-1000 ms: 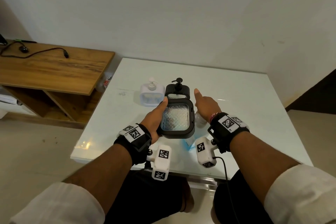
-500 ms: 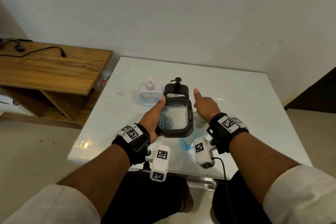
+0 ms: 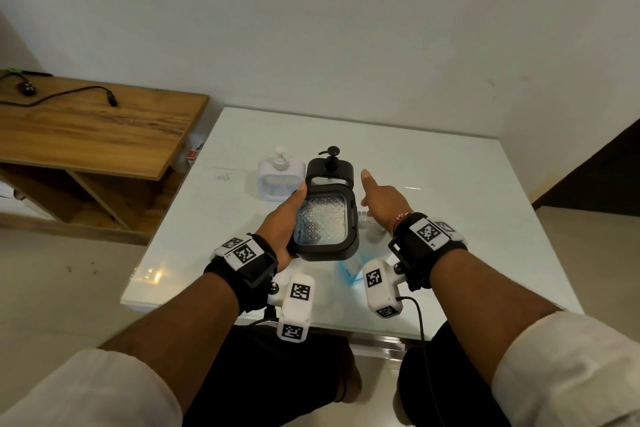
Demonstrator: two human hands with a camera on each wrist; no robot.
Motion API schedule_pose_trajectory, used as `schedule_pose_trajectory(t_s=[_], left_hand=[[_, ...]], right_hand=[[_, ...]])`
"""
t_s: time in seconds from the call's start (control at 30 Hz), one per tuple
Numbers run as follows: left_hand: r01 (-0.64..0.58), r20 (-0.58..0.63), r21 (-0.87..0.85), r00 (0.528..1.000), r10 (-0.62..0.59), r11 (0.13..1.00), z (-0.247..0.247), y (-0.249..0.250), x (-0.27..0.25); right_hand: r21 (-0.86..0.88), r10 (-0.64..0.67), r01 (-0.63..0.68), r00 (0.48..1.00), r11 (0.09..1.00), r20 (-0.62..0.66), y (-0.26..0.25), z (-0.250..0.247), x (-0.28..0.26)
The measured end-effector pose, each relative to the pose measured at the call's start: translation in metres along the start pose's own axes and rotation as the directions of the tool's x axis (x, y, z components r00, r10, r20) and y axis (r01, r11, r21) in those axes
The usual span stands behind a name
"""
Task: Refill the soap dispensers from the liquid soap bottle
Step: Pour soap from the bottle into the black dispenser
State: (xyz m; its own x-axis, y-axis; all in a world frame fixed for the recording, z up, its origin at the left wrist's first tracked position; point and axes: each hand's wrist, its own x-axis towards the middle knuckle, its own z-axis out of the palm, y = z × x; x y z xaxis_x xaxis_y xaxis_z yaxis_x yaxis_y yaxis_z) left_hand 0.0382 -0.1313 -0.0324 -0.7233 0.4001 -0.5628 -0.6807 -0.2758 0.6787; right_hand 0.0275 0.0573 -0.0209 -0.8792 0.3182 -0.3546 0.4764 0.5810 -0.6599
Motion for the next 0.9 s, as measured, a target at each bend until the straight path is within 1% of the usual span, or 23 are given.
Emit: schedule_pose_trajectory(t_s=[0.17, 0.33, 0.57, 0.77, 0.83, 0.9], left_hand=[[-0.001, -0.006, -0.013, 1.000, 0.001, 1.000, -0.0006, 0.0012, 0.0021], [0.009, -0.002, -0.012, 1.000, -0.009, 1.000, 0.0014, 0.0001, 0.0027], [0.007, 0.000, -0.011, 1.000, -0.007, 1.000, -0.0010, 0.0018, 0.0032], [0.007, -0.011, 0.007, 1.000, -0.007, 1.000, -0.0024, 0.0007, 0.0067], [0.001, -0.006, 0.004, 1.000, -0.001, 1.000, -0.0022, 0.0010, 0.0064], [-0.003, 0.000, 0.008, 1.000, 0.003, 1.000, -0.0025, 0.0012, 0.0071]], right_hand=[[-0.004, -0.007, 0.007, 1.000, 1.000, -0.018, -0.0027, -0.0013, 0.0014], [-0.058, 0.002, -0.004, 0.999, 0.998, -0.039, 0.0000, 0.0013, 0.0000], [-0.001, -0.042, 0.042, 0.999, 0.999, -0.033, -0.0041, -0.0048, -0.0033], [-0.056, -0.003, 0.002, 1.000, 0.998, -0.021, -0.0026, 0.0014, 0.0020], [-0.039, -0.005, 0.003, 0.999, 0.999, -0.039, -0.0015, 0.0007, 0.0027], [0.002, 0.009, -0.009, 1.000, 1.000, -0.029, -0.0022, -0.0017, 0.0028]])
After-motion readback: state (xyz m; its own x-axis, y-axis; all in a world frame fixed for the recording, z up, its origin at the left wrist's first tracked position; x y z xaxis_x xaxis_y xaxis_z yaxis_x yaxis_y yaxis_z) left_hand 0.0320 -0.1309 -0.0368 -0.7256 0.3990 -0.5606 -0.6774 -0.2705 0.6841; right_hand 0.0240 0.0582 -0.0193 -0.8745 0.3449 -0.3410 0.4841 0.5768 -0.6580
